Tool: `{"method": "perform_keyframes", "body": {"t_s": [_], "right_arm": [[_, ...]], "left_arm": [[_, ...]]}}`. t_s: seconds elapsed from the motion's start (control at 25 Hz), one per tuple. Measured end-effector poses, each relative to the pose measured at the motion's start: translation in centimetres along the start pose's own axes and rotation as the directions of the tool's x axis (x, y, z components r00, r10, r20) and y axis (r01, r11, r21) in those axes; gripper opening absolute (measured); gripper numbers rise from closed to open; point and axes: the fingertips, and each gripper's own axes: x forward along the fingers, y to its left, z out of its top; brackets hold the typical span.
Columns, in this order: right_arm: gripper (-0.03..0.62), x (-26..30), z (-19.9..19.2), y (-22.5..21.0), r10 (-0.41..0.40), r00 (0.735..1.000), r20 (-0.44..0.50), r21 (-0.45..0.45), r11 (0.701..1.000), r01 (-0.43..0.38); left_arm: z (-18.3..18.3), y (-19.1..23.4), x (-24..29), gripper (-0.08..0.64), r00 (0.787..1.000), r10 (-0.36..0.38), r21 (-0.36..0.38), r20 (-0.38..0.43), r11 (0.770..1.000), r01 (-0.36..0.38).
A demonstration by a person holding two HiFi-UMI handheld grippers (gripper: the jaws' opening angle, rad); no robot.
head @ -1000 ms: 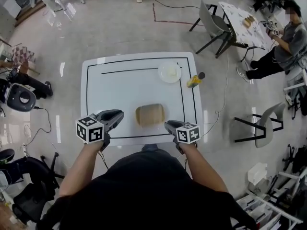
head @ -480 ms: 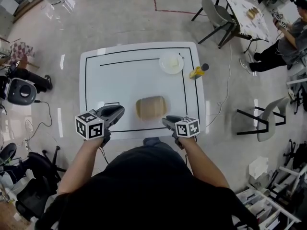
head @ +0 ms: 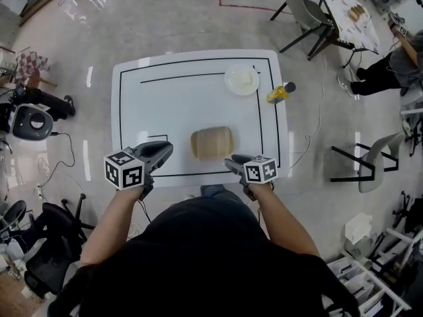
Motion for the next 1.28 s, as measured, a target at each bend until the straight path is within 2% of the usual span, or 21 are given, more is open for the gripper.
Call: {"method": "perform_keyframes", "body": {"t_s": [0.24,0.84,0.92,1.0,1.28], "right_arm": [[0.193,1.0,-0.7,-0.4,0.035,0.999,-0.037,0.019,0.999,-0.034],[0.192,2.5,-1.0,-0.5,0.125,0.992,-0.018,0.148,0.982,-0.121],[0.178,2.5,-0.7,-0.3,0.129,0.992,-0.012,0.15,0.981,-0.125],[0.13,2.5,-0.8,-0.4,0.126,0.992,-0.014,0.144,0.982,-0.122],[0.12,3.1,-1.1,0.0,0.154,0.988,-0.023,0.144,0.978,-0.149]], "left_arm": [[-0.3,0.3,0.7,0.051,1.0,-0.002,-0.015,-0.009,1.0,0.002],[-1.1,0.3,1.7,0.051,1.0,-0.018,-0.044,-0.022,0.999,0.017],[-1.2,0.2,1.8,0.051,1.0,-0.018,-0.046,-0.024,0.999,0.017],[-1.3,0.1,2.0,0.051,0.999,-0.02,-0.048,-0.027,0.999,0.019],[-1.5,0.0,2.3,0.051,0.999,-0.025,-0.051,-0.031,0.998,0.024]]}}
